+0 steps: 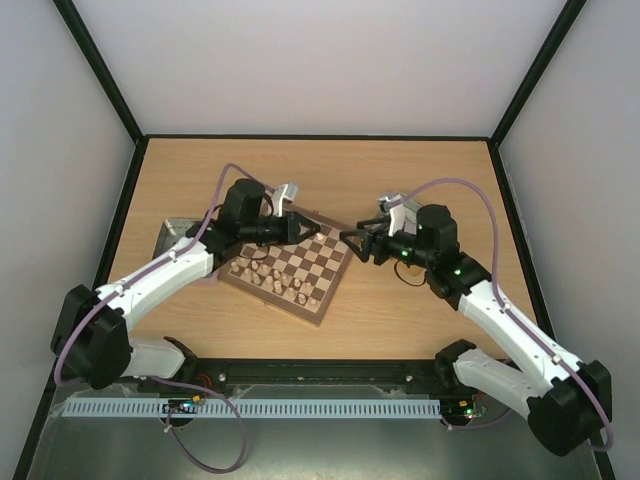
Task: Set up the chess pieces on the board
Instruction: Place the chess piece on the chessboard.
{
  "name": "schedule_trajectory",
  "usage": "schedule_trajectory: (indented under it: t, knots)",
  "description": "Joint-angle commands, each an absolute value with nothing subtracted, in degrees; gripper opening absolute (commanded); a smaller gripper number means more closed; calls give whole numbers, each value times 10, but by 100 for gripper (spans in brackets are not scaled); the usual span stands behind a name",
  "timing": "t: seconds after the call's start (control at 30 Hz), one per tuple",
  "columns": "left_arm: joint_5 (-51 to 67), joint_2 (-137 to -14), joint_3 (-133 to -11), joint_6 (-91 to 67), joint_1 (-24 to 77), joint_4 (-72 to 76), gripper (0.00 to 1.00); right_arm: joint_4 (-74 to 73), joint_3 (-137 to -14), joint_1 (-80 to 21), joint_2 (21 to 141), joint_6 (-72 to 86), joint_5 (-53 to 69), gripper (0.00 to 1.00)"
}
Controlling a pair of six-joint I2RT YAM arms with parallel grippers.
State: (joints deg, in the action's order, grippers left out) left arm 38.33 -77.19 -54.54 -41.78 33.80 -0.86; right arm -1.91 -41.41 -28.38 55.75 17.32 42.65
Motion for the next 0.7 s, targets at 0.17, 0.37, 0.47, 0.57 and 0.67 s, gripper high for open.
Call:
schedule_trajectory:
  t: [0.17,0.37,0.47,0.57,0.67]
  knots:
    - [-6,-731,-519,-262,446,-88,2,-26,-388,-286,508,297,57,69]
    - [-132,-786,-512,-241,537,-105,2,-17,-357,-286,497,336,-2,69]
    - [-135,-803,-497,-243,556,-99,2,-22,-351,-286,501,343,-15,69]
    - [-130,-807,-477,-245,574,-82,2,-25,-345,-286,506,351,-20,69]
    - [-105,-810,-451,-243,580,-59,4,-23,-339,-286,509,355,-18,69]
